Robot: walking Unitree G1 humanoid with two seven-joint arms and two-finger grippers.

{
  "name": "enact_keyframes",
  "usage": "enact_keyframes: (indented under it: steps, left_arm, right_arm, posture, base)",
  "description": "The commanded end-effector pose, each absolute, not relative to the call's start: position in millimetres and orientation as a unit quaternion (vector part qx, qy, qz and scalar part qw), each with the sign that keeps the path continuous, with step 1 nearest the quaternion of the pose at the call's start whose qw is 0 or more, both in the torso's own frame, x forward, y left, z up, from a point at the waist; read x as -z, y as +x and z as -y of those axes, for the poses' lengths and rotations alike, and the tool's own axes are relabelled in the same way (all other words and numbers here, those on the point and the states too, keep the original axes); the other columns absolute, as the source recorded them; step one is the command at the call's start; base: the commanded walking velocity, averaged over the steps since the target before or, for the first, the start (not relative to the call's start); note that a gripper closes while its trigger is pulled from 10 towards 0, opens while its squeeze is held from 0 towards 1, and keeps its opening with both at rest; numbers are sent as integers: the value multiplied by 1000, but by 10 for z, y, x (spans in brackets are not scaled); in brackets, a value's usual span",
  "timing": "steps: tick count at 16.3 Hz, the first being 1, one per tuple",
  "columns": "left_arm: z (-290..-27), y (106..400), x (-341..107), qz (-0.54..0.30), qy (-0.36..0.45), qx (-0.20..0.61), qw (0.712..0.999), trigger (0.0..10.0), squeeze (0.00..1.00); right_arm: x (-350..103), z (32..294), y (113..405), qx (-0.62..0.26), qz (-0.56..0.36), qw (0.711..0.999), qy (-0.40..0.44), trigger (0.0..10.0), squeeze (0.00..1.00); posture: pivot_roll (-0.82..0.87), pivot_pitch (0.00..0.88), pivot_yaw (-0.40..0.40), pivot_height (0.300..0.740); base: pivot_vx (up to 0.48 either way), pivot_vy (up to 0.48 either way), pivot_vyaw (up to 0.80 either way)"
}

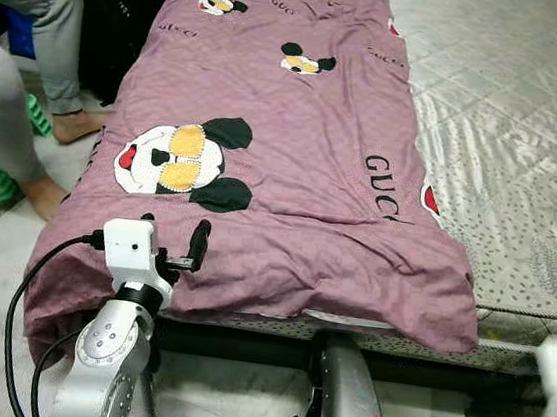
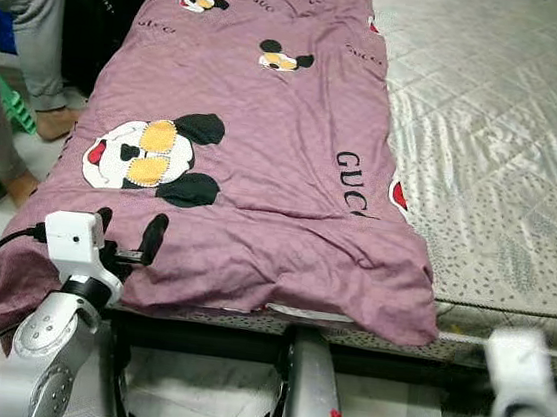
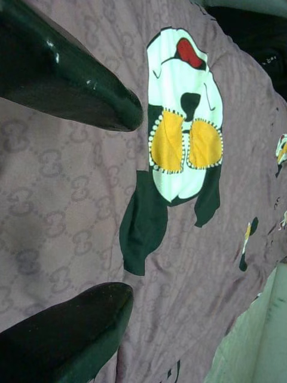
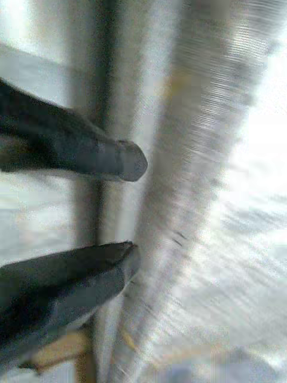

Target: Clean up the room

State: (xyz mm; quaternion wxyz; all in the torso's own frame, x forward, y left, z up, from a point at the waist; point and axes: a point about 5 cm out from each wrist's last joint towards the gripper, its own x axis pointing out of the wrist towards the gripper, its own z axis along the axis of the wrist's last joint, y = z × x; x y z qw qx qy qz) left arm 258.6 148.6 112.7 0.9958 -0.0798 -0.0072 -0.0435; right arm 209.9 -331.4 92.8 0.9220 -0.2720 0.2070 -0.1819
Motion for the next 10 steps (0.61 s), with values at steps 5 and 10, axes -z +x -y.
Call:
enact_keyframes:
  steps: [5,10]
  left_arm:
    - [-1455,2621,-1156,9,-78,50,996,10000,0]
    - [-1490,2599,-1176,14,-73,46,996,10000,0]
  right_arm:
    - [-1401,2314,2797,56,-24,988,-141,10000,1000]
    - [-1066,1412,2884,-161,-123,976,-82,10000,1000]
  posture:
    - [-26,135,-39,501]
    - [5,129,-48,501]
  base:
    - [0,0,0]
    - [0,0,0]
